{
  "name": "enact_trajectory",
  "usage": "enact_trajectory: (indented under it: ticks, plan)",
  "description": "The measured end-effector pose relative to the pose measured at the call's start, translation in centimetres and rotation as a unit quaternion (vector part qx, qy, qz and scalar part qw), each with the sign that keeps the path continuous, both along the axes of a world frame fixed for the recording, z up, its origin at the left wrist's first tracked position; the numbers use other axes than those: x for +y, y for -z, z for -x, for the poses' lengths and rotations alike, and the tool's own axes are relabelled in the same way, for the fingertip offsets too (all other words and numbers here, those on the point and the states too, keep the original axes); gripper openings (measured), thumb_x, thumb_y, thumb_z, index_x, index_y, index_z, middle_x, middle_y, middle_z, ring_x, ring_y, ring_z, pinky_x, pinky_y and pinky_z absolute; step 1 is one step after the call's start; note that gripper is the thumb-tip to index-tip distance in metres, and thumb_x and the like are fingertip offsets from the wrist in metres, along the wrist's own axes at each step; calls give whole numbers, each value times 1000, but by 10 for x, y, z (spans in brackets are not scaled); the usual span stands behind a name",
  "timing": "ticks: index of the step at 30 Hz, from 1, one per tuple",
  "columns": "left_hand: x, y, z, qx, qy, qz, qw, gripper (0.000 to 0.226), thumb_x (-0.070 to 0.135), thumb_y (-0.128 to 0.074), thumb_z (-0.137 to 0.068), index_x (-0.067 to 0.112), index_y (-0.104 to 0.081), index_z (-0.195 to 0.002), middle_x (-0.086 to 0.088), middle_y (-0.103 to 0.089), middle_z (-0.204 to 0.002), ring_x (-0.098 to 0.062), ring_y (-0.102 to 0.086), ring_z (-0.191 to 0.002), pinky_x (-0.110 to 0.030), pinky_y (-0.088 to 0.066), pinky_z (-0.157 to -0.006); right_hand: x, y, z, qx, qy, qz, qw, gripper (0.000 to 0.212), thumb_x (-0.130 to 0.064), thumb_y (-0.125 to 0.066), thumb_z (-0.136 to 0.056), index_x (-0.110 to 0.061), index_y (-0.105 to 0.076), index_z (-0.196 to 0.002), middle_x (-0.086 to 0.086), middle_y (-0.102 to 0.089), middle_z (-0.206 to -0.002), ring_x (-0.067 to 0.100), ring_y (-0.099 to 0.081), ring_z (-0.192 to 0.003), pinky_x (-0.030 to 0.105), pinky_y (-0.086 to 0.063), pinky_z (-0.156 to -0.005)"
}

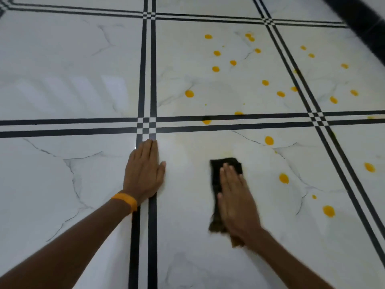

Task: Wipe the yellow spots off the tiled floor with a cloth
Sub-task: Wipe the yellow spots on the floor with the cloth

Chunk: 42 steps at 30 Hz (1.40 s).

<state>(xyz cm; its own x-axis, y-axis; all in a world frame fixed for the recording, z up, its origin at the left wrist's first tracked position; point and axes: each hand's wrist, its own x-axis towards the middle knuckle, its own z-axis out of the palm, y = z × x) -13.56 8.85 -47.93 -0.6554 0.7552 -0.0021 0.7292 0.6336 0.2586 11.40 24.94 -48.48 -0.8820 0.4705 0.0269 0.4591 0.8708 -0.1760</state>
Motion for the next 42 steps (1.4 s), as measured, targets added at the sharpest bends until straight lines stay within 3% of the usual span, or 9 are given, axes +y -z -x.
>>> enact_trajectory:
  ticks: [5,10,13,17,23,30,35,38,42]
  plan:
    - [44,15,13,20,-4,6,1000,71,43,-21,-100,3,-10,-157,-13,-8,-167,-25,-5,-154,-49,-7,-125,63,-8,90,22,185,-2,983,70,-35,-18,-99,4,-22,-156,21,-21,-165,34,-22,-153,49,-17,-125]
    - [44,13,12,32,30,4,999,67,40,-20,-102,5,-9,-158,-13,-8,-167,-24,-4,-155,-52,-9,-124,-4,-11,10,-26,-42,4,999,64,-34,-31,-102,-7,-20,-159,7,-16,-168,20,-13,-156,40,-13,-126]
    - [48,14,13,29,29,3,999,66,39,-19,-102,6,-7,-158,-10,-6,-167,-22,-1,-155,-51,-8,-125,65,-7,2,-1,81,-6,997,65,-36,-24,-102,-5,-21,-159,10,-18,-168,26,-19,-155,42,-15,-126]
    - [46,15,13,28,32,-3,999,66,40,-20,-103,7,-6,-158,-9,-5,-167,-21,0,-155,-50,-7,-125,89,-11,114,16,225,-3,974,71,-35,-16,-98,6,-24,-155,24,-24,-163,37,-24,-152,51,-20,-123]
    - [45,15,14,29,32,-2,999,66,40,-18,-103,8,-7,-159,-9,-7,-167,-21,-2,-155,-49,-7,-125,-4,-12,34,-9,-16,12,1000,65,-38,-30,-102,-10,-17,-160,4,-11,-169,19,-11,-156,38,-10,-127]
    - [46,17,14,23,36,-6,999,66,40,-20,-103,9,-5,-159,-7,-4,-168,-19,2,-155,-49,-6,-125,128,-13,115,26,277,-1,960,73,-38,-12,-98,8,-24,-154,26,-27,-162,38,-26,-151,53,-20,-123]
    - [45,16,15,15,40,-18,999,66,40,-19,-102,9,-5,-159,-7,-4,-168,-18,3,-155,-49,-5,-125,34,-10,28,-34,29,-4,999,65,-38,-25,-104,-8,-14,-161,7,-9,-169,21,-10,-157,39,-10,-127]
    - [45,16,15,25,37,-12,999,66,40,-18,-102,9,-5,-159,-8,-5,-168,-18,1,-155,-49,-5,-125,87,-11,-32,5,129,-7,992,68,-39,-24,-101,-5,-19,-159,11,-16,-168,26,-17,-155,44,-17,-125]
    - [47,17,14,31,36,-11,999,67,40,-18,-101,8,-7,-159,-9,-7,-167,-19,0,-155,-48,-5,-125,162,-15,24,7,299,2,954,75,-40,-10,-97,7,-21,-155,25,-23,-163,38,-24,-151,53,-20,-123]
